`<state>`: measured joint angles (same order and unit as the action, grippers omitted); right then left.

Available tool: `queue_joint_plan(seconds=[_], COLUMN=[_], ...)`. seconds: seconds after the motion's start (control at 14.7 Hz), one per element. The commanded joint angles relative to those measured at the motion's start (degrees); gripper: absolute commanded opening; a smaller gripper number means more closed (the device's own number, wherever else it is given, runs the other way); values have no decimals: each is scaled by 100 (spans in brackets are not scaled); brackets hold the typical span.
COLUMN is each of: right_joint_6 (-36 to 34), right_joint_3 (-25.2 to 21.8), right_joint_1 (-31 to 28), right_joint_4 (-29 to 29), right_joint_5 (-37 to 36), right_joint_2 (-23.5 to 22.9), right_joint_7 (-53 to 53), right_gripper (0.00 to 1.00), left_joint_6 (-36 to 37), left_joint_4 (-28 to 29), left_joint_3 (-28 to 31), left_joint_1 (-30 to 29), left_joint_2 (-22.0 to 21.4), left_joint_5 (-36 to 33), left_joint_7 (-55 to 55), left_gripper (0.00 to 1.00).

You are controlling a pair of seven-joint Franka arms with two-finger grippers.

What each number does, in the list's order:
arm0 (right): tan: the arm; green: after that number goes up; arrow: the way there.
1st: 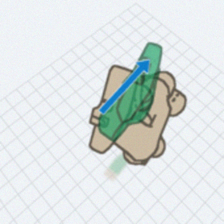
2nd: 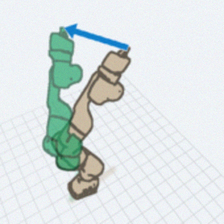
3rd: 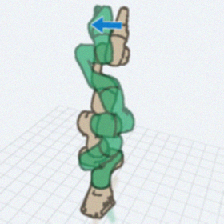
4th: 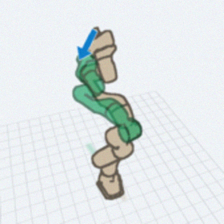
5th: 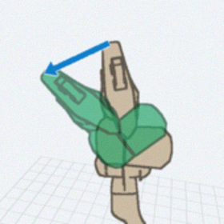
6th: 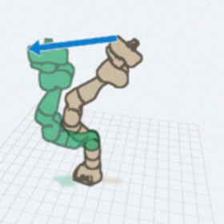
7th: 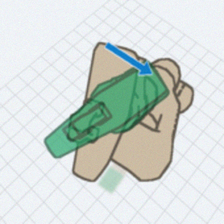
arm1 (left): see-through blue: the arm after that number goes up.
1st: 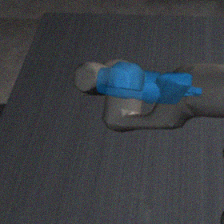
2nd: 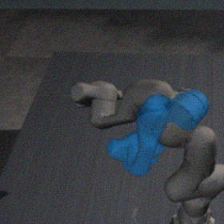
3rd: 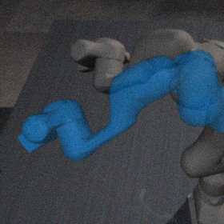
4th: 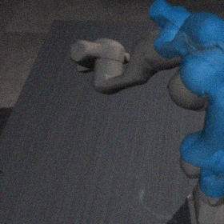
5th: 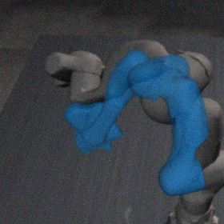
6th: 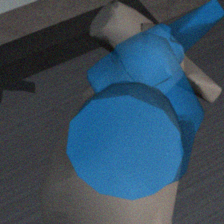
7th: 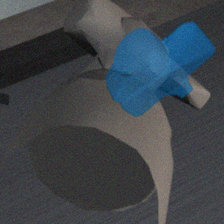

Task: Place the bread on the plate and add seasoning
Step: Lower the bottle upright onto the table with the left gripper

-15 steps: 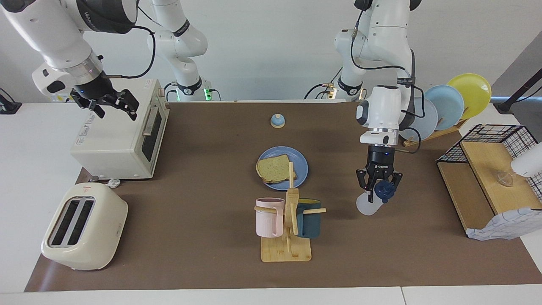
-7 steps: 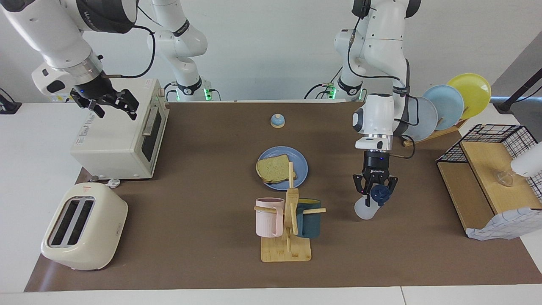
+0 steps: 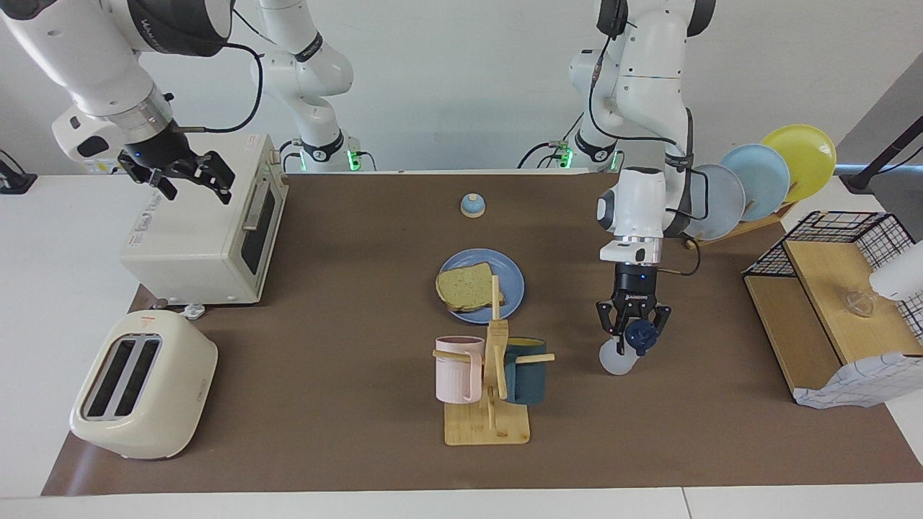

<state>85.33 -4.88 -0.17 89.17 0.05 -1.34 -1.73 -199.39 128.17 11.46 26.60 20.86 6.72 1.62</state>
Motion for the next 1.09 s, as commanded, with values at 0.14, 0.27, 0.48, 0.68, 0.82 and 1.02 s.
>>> queue_joint_plan(seconds=[0.14,0.27,0.48,0.68,0.82,1.02], right_joint_6=[-7,-7,-7,-7,-7,-7], right_joint_3=[14,14,5,5,14,14], right_joint_1=[-44,-36,-27,-36,-27,-27], right_joint_4=[109,118,118,109,118,109], right_joint_5=[118,118,118,118,118,118], right_joint_2=[90,90,90,90,90,99], right_joint_7=[94,94,94,94,94,94], right_gripper=[100,100,100,100,100,100], left_joint_6=[-144,-153,-144,-144,-135,-135], left_joint_4=[7,24,33,42,42,68], left_joint_3=[58,49,49,49,49,49], left_joint_1=[56,64,29,21,3,-6], left_joint_2=[50,41,41,33,33,15], left_joint_5=[40,40,40,40,40,40], left_joint_7=[-30,-22,-13,-4,5,5], left_gripper=[22,34,43,68,98,100])
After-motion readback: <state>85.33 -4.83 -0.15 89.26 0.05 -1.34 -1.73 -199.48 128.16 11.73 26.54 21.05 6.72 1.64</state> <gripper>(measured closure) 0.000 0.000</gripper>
